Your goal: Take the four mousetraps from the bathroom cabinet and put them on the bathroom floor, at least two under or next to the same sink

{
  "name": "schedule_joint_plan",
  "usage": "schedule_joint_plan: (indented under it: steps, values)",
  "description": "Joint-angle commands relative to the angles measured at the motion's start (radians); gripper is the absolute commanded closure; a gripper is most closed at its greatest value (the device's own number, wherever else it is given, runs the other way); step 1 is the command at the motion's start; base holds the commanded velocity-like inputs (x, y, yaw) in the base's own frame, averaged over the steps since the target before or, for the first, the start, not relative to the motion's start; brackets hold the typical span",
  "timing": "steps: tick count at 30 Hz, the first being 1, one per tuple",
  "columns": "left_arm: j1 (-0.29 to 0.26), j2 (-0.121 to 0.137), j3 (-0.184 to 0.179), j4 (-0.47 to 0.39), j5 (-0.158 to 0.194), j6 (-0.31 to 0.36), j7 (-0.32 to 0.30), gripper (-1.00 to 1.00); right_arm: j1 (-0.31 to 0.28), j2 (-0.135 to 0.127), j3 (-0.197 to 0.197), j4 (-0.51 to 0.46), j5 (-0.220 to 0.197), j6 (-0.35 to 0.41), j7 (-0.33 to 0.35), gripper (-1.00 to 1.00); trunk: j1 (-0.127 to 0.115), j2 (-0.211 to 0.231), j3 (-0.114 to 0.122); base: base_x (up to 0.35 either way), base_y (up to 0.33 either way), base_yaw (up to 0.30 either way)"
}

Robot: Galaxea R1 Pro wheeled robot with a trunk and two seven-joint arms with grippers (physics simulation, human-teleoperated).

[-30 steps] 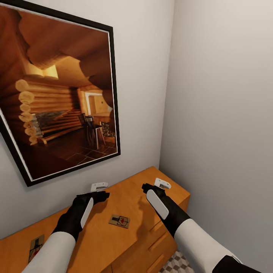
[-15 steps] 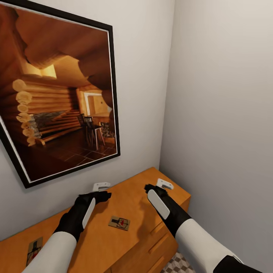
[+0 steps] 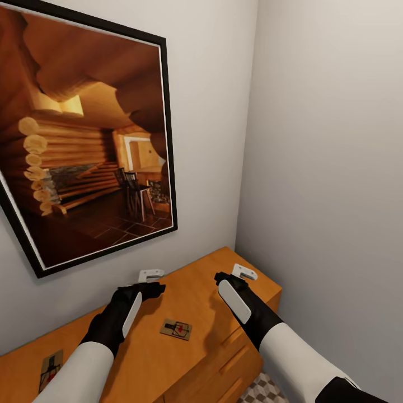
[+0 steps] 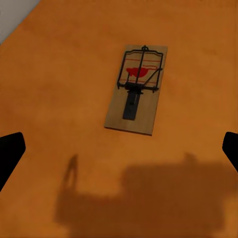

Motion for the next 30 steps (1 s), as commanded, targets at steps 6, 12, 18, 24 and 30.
schedule_joint_plan:
  steps: [6, 12, 18, 24, 30]
  values:
    - [-0.001, -0.002, 0.002, -0.001, 0.000, 0.006, 0.001, -1.00, -0.001, -0.001, 0.004, -0.001, -0.004, 0.005, -0.003, -1.00, 0.001, -0.002, -0.002, 0.000, 0.000, 0.000]
    - [-0.001, -0.002, 0.002, -0.001, -0.001, 0.005, 0.001, -1.00, -0.001, -0.001, 0.004, -0.001, -0.003, 0.005, -0.002, -1.00, 0.001, -0.002, -0.002, 0.000, 0.000, 0.000]
    - [-0.001, -0.002, 0.002, -0.001, -0.003, 0.005, -0.001, -1.00, -0.001, -0.001, 0.005, -0.001, -0.002, 0.005, -0.003, -1.00, 0.001, -0.002, -0.002, 0.000, -0.062, 0.000]
    - [-0.001, -0.002, 0.002, -0.001, -0.001, 0.006, -0.002, -1.00, -0.001, -0.001, 0.005, -0.001, -0.003, 0.005, -0.003, -1.00, 0.001, -0.002, -0.002, 0.000, -0.132, 0.000]
    - [-0.001, -0.002, 0.002, -0.001, 0.000, 0.006, -0.002, -1.00, -0.001, -0.001, 0.005, -0.001, -0.003, 0.005, -0.003, -1.00, 0.001, -0.002, -0.002, 0.000, -0.031, 0.000]
